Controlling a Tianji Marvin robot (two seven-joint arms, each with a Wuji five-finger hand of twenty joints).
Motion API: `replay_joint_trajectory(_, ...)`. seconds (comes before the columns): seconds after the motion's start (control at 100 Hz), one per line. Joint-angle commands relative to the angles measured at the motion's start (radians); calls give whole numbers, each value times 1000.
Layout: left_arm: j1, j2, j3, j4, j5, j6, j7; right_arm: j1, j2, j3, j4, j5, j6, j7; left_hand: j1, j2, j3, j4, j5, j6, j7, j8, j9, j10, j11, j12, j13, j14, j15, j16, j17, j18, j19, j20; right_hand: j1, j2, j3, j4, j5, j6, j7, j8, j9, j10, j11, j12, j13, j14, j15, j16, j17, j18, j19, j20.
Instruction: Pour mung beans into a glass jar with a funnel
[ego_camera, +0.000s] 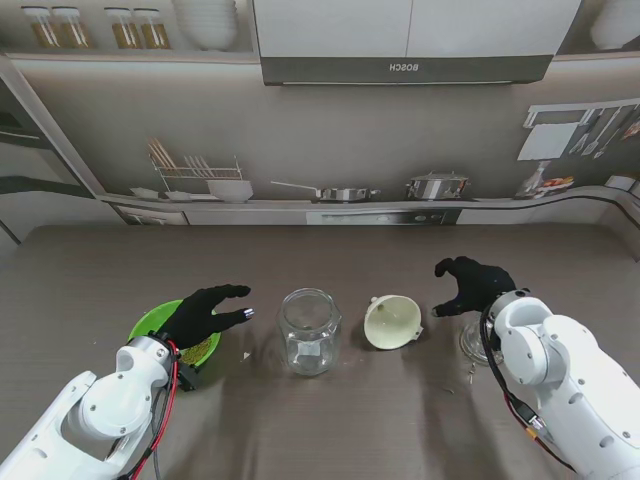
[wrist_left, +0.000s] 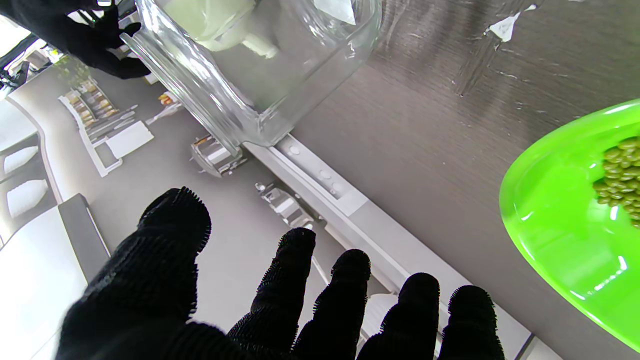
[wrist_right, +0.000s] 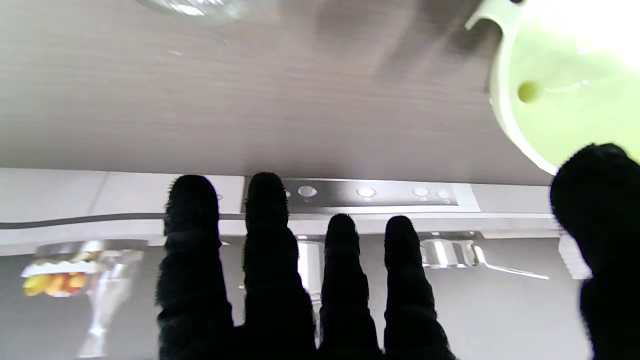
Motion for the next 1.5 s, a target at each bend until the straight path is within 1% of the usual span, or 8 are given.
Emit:
replay_joint_trajectory(0.0, 5, -1, -4, -4, -2, -6, -17, 25, -17, -19, -1, 1, 3, 10, 8, 42, -30, 3, 5, -1, 0, 0, 7, 0, -1, 5, 19, 4, 10, 6, 0, -3, 5, 13, -13, 4, -2, 35, -14, 13, 14, -20, -10, 18, -4, -3, 0, -3, 4, -18, 0, 5, -8, -15)
replay_joint_trajectory(0.17, 7, -1, -8, -3, -2, -11, -14, 88, -21, -87, 40, 27, 23, 9, 8, 43, -31, 3, 4, -3, 0, 0, 7, 0, -1, 5, 18, 4, 10, 6, -1, -3, 5, 13, -14, -1, 2, 36, -30, 30, 12, -33, -27, 28, -3, -4, -6, 0, 3, -19, -2, 3, -9, -20)
replay_joint_trajectory(0.56, 11, -1, -15, -6, -1, -13, -14, 192, -27, -214, 142, 67, 15, -17, 7, 43, -31, 3, 5, -3, 0, 0, 8, -3, -1, 5, 20, 3, 10, 6, 0, -4, 5, 13, -21, -26, 31, 30, -42, 54, 32, -54, -35, 26, 9, -3, -4, -3, 8, -19, -2, -3, -5, -26)
replay_joint_trajectory(0.77, 14, -1, -17, -8, -1, -12, -14, 247, -33, -281, 203, 93, 5, -42, 8, 42, -31, 3, 6, -4, 0, 0, 8, -1, -1, 5, 19, 4, 10, 6, 0, -3, 5, 13, -16, -46, 51, 29, -19, 55, 54, -61, -11, 17, 19, -3, 16, -6, 19, -17, 6, -5, 1, -28)
replay_joint_trajectory(0.98, 16, -1, -19, -10, -1, -11, -15, 295, -36, -345, 254, 133, -20, -32, 7, 42, -30, 3, 4, -2, -1, 0, 7, 1, -2, 5, 19, 5, 10, 6, -1, -3, 5, 13, -14, -66, 73, 23, 9, 53, 69, -72, 32, 12, 25, -4, 44, -4, 29, -13, 19, -8, 10, -31)
replay_joint_trajectory(1.12, 17, -1, -21, -11, -1, -10, -17, 317, -42, -381, 285, 156, -27, -44, 8, 43, -30, 3, 3, -3, -1, 0, 8, 0, -1, 5, 20, 6, 10, 6, 0, -3, 5, 13, -6, -78, 87, 21, 36, 50, 82, -78, 62, 9, 26, -5, 75, -8, 40, -8, 36, -12, 21, -32)
replay_joint_trajectory(1.32, 18, -1, -23, -12, -2, -10, -17, 350, -53, -431, 337, 191, -43, -77, 9, 43, -30, 3, 3, -3, -1, 0, 8, 0, -2, 5, 21, 5, 10, 6, 0, -3, 5, 13, 35, -108, 125, 25, 110, 43, 118, -81, 153, -6, 32, -4, 141, -16, 66, 6, 78, -30, 57, -28)
replay_joint_trajectory(1.49, 18, -1, -23, -11, -1, -11, -17, 382, -66, -482, 392, 220, -57, -117, 9, 44, -30, 3, 4, -1, -1, 0, 10, 4, -1, 5, 23, 7, 11, 7, 2, -2, 6, 14, 102, -103, 185, 34, 231, 42, 201, -66, 300, -35, 74, 24, 252, -45, 126, 40, 144, -58, 123, -30)
